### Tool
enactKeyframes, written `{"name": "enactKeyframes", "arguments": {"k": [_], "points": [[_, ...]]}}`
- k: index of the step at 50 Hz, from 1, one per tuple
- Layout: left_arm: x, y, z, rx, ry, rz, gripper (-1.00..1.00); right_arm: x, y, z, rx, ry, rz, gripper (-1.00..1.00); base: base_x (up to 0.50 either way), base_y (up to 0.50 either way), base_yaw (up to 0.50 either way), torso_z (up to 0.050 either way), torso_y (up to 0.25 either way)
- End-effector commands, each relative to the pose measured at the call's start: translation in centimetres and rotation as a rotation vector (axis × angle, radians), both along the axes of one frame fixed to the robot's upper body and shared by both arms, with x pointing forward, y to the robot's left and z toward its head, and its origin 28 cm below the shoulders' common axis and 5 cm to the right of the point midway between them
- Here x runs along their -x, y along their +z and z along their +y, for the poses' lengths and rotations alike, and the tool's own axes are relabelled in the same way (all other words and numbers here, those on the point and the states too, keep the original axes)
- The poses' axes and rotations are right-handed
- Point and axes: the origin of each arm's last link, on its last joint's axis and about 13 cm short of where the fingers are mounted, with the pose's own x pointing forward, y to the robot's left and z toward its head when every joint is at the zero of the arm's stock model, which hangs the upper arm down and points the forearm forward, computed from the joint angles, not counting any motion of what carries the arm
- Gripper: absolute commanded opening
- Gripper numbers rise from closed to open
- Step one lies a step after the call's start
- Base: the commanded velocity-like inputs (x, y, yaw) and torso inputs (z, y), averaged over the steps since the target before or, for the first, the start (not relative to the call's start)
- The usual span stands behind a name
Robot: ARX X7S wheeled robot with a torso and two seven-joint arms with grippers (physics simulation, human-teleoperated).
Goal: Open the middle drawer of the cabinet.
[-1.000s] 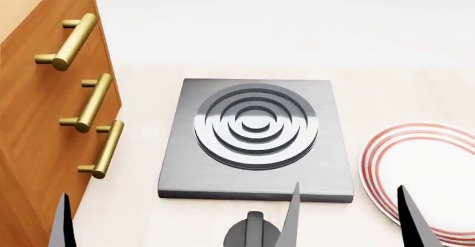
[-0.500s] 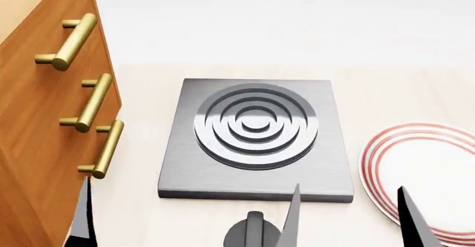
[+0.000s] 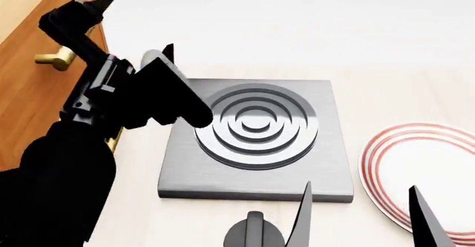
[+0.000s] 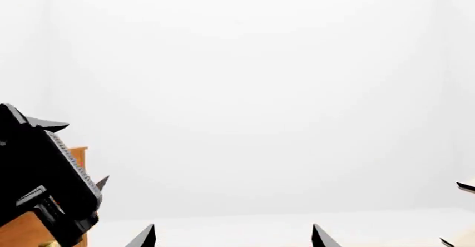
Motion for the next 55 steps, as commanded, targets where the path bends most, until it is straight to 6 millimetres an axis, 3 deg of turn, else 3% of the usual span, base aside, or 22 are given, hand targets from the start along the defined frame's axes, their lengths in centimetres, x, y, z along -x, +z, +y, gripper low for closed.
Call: {"name": "enactKeyframes", "arguments": {"k": [1, 5, 13, 17, 27, 55], "points": [[-7.0, 1.8, 0.9, -0.222, 0.184, 0.086, 1.0, 0.0, 0.1, 0.0, -0.012, 0.015, 0.002, 1.0, 0.0, 0.0, 0.0, 0.0, 0.0], [-8.0, 0.7, 1.2, -0.309, 0.2, 0.124, 1.0, 0.1, 0.1, 0.0, -0.012, 0.018, 0.005, 1.0, 0.0, 0.0, 0.0, 0.0, 0.0], [-8.0, -1.1, 2.1, -0.502, 0.231, 0.105, 1.0, 0.0, 0.0, 0.1, -0.011, 0.022, 0.005, 1.0, 0.0, 0.0, 0.0, 0.0, 0.0], [-8.1, -1.5, 2.5, -0.477, 0.235, 0.121, 1.0, 0.0, 0.1, 0.1, -0.012, 0.024, 0.005, 1.0, 0.0, 0.0, 0.0, 0.0, 0.0], [-7.8, -2.6, 3.0, -0.6, 0.279, 0.089, 1.0, 0.2, 0.2, 0.2, -0.018, 0.038, 0.0, 1.0, 0.0, 0.0, 0.0, 0.0, 0.0], [-7.5, -3.2, 0.7, -0.534, 0.17, 0.035, 1.0, 0.1, 0.2, 0.2, -0.018, 0.044, 0.001, 1.0, 0.0, 0.0, 0.0, 0.0, 0.0]]}}
